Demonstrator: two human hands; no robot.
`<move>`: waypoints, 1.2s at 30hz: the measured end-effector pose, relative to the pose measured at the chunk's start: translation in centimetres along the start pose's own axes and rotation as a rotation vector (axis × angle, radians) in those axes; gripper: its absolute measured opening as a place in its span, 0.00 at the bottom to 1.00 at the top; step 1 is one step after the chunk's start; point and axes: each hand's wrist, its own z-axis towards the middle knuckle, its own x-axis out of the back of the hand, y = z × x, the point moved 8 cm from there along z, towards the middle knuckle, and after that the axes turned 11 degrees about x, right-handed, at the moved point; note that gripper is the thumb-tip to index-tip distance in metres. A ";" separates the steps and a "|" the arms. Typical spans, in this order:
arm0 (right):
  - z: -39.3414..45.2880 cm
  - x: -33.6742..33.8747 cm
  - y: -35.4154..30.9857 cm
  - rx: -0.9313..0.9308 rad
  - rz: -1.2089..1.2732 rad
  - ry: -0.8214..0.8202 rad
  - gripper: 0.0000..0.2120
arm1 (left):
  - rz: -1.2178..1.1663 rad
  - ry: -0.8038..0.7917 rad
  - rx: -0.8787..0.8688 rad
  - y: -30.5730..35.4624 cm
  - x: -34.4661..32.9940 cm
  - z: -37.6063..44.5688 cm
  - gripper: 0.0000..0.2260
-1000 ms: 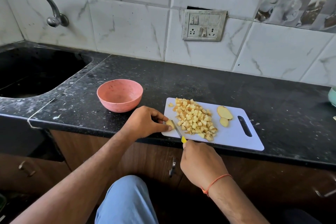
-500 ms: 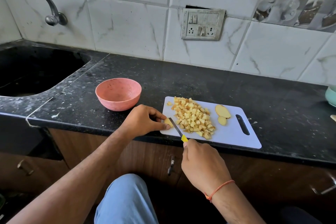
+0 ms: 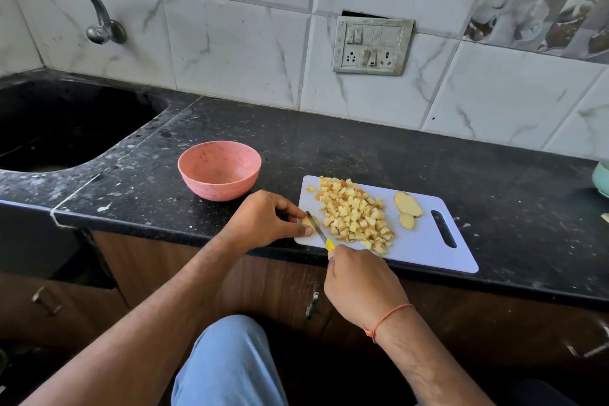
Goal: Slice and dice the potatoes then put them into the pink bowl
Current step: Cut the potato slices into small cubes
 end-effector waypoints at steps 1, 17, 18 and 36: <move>0.3 0.1 0.0 0.000 0.006 -0.014 0.09 | 0.000 -0.001 -0.003 0.0 0.0 0.0 0.15; -3.1 0.1 0.8 0.026 -0.075 -0.095 0.08 | 0.013 0.033 -0.001 0.0 0.1 -0.1 0.15; -3.3 0.2 0.8 0.025 -0.078 -0.092 0.08 | 0.016 0.031 -0.001 0.1 0.1 -0.1 0.15; -2.1 1.4 0.0 -0.002 0.004 -0.002 0.09 | 0.011 0.078 -0.041 -0.1 1.3 -1.0 0.13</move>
